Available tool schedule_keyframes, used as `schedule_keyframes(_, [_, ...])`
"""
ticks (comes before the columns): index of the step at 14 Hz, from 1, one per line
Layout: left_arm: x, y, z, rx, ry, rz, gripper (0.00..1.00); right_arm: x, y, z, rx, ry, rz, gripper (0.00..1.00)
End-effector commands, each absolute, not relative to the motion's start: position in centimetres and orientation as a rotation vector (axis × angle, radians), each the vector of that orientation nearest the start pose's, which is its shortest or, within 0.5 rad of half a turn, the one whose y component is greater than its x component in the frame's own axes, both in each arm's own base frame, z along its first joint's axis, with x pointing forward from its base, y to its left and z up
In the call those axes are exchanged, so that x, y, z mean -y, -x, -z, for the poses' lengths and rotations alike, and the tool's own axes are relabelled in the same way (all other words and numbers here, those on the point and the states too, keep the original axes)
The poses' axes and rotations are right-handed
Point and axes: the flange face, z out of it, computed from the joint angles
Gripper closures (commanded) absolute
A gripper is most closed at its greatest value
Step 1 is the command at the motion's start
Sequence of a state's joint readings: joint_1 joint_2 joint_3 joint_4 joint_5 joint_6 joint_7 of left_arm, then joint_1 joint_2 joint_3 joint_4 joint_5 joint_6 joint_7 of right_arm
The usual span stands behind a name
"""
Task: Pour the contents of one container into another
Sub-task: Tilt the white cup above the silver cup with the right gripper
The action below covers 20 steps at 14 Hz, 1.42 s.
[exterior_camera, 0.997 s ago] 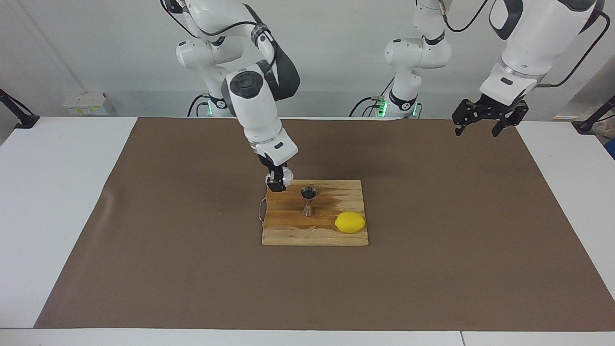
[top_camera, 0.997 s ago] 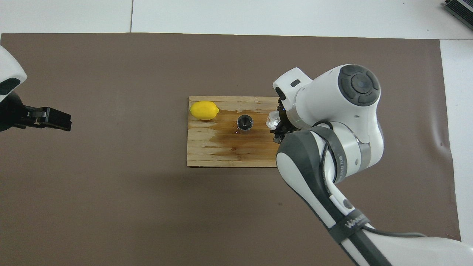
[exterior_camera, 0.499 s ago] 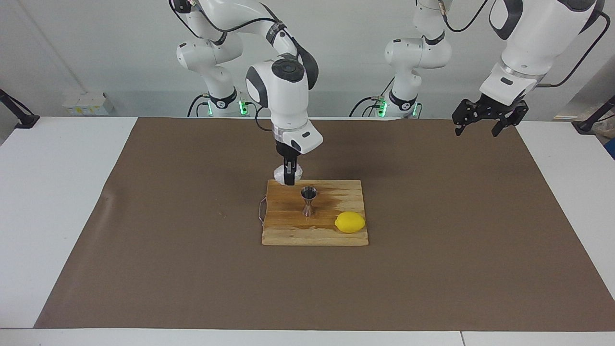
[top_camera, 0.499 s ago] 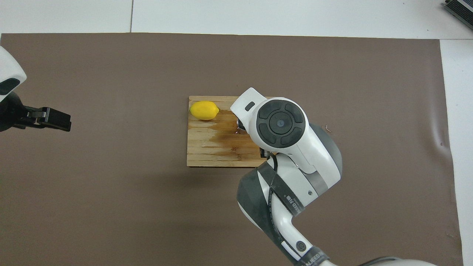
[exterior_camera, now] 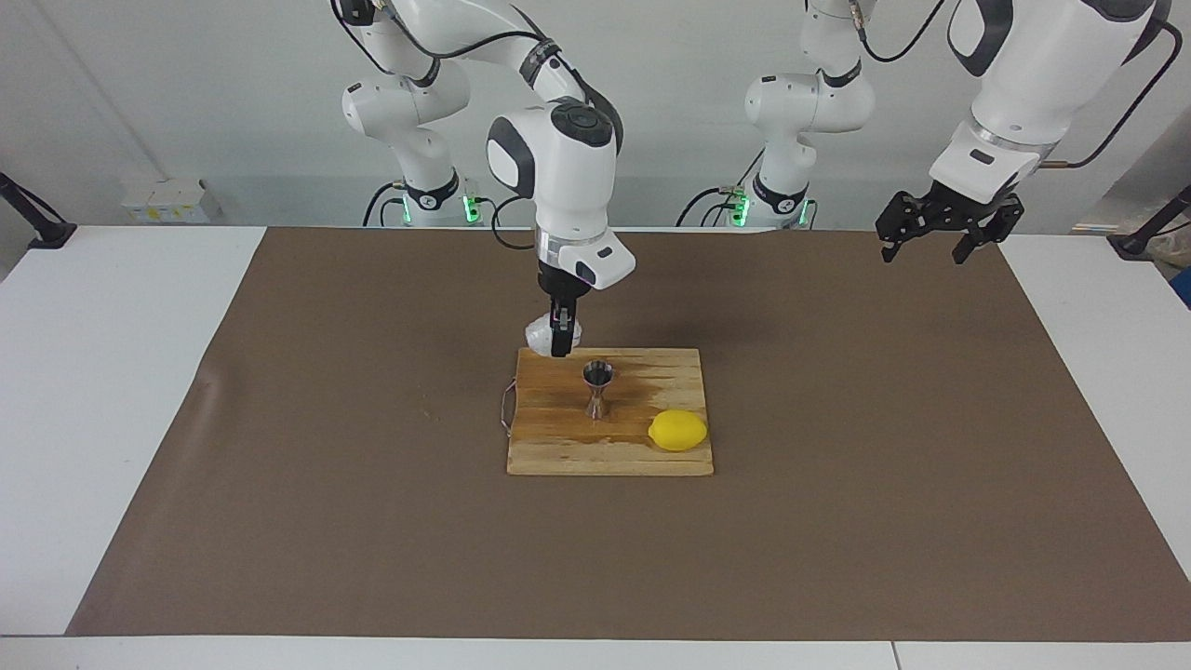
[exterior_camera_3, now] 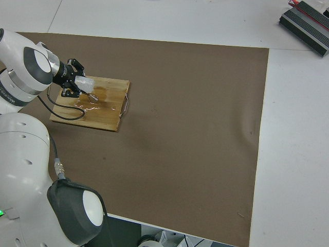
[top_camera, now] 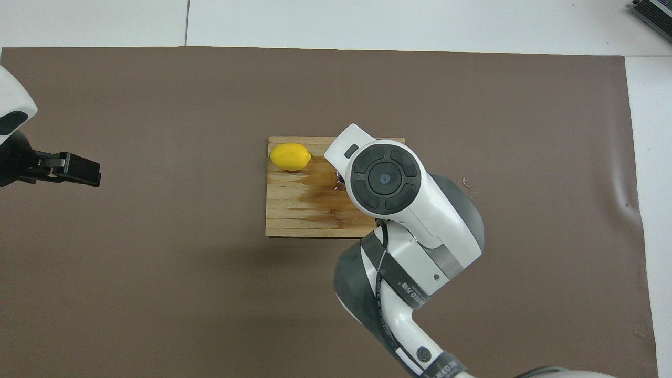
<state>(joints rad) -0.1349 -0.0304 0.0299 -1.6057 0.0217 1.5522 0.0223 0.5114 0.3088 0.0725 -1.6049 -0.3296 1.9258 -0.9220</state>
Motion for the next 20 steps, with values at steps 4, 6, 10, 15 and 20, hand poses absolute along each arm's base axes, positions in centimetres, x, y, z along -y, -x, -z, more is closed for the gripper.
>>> schedule_keyframes(4, [3.8,-53.4,-62.5,-0.19,3.135,-0.027,0.0,-36.7,-56.1,-43.1,-2.054,-1.89,0.143,1.0])
schedule_keyframes(6, [3.8,-53.4,-62.6,-0.19,3.136,-0.019,0.0,-37.3,-56.0,-42.8,-2.017,-1.843,0.196,1.0])
schedule_keyframes(10, [3.5,-53.4,-62.6,-0.178,3.139,-0.019,0.0,-38.4,-56.0,-42.9,-1.982,-1.837,0.207,1.0])
schedule_keyframes(15, [3.4,-53.4,-62.8,-0.15,3.141,-0.015,0.0,-39.1,-56.3,-42.8,-1.939,-1.865,0.226,1.0])
schedule_keyframes(20, [3.4,-53.4,-62.9,-0.13,3.142,-0.01,0.0,-39.1,-56.6,-42.7,-1.916,-1.889,0.227,1.0])
